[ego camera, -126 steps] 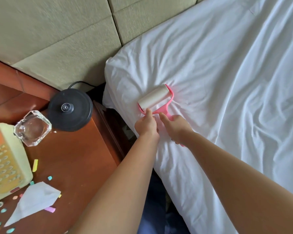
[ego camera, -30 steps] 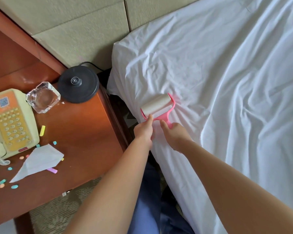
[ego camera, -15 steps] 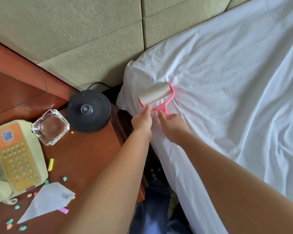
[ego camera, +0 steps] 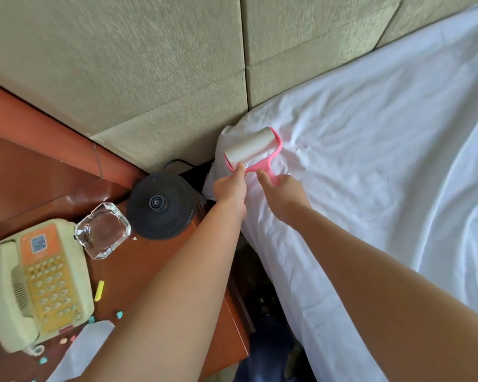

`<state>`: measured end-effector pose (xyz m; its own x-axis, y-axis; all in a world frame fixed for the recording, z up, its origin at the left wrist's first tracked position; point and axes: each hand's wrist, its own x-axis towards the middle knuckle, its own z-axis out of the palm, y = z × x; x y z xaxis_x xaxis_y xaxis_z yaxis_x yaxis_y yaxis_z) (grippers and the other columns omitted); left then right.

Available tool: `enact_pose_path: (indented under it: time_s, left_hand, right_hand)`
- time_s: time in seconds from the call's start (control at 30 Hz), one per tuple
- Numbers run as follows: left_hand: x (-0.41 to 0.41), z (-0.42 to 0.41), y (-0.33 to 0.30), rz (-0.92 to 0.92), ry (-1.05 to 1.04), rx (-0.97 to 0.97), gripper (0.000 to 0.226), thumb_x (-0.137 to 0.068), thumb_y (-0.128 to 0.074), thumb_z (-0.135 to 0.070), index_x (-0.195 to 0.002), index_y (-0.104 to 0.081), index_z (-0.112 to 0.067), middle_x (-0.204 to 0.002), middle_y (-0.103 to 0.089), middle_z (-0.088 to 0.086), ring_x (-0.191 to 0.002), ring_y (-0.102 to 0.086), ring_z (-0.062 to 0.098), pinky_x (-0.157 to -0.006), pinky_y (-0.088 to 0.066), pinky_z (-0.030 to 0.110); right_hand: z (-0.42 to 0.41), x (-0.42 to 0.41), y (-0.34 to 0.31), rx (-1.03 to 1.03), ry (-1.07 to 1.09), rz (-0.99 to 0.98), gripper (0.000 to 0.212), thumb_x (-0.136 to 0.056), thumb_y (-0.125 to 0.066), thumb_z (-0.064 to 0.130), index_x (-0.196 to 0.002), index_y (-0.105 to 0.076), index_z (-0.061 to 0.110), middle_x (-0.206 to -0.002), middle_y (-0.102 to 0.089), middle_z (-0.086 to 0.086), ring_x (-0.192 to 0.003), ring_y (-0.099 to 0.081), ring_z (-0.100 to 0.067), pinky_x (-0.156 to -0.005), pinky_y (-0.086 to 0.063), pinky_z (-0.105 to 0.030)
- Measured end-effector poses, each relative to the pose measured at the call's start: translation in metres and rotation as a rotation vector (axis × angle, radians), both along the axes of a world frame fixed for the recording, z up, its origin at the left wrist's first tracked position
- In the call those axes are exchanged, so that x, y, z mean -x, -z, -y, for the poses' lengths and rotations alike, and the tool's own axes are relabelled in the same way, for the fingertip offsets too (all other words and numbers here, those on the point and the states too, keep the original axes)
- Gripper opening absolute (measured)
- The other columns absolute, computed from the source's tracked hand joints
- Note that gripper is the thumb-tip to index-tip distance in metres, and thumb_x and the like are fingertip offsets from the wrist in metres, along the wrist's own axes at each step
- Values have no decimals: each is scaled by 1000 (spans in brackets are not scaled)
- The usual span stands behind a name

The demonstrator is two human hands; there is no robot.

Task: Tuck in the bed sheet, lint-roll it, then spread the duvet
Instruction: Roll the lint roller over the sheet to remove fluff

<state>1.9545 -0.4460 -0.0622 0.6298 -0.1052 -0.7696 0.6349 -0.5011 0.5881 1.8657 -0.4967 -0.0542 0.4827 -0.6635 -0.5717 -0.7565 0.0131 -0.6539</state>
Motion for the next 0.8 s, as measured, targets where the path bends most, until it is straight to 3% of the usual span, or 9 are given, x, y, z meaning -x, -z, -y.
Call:
enact_pose_path:
  time_s: [0.1, 0.17, 0.33, 0.53, 0.8]
  left_hand:
    - [26, -10, -9, 20, -50, 55, 35, -89, -65, -39, -75, -62, -7, -64, -57, 4, -59, -54, 16, -72, -46, 30]
    - [50, -15, -19, 33, -49, 83, 37, -87, -68, -36, -63, -55, -11, -58, -49, 0, -53, -46, 12, -68, -43, 29]
    - [124, -22, -44, 70, 82, 123, 33, -84, -71, -38, -65, -62, -12, -53, -49, -3, -51, -47, 10, -62, -44, 24]
    - [221, -47, -49, 148, 399, 97, 42, -80, -72, -46, -59, -48, -19, -55, -46, -9, -54, -45, 8, -53, -35, 19]
    - [294, -59, -44, 214, 660, 61, 27, -79, -75, -38, -68, -65, -15, -59, -54, -7, -61, -52, 13, -58, -39, 23]
  right_hand:
    - [-9, 25, -8, 42, -5, 21, 53, -95, -40, 55, -63, -41, 14, -62, -47, 0, -55, -45, -14, -51, -34, -31]
    - [-14, 48, -12, 41, 37, 39, 54, -93, -40, 60, -62, -39, 15, -61, -46, 1, -52, -44, -15, -50, -35, -31]
    - [-17, 127, -31, -18, 177, 16, 66, -89, -31, 71, -62, -43, 12, -59, -55, -6, -52, -59, -26, -62, -53, -37]
    - [-28, 236, -41, -50, 231, -20, 66, -87, -32, 72, -68, -45, 10, -56, -55, -9, -41, -55, -24, -58, -49, -33]
    - [-46, 335, -37, -82, 319, -15, 62, -88, -36, 70, -69, -39, 12, -56, -49, -9, -38, -45, -20, -47, -38, -24]
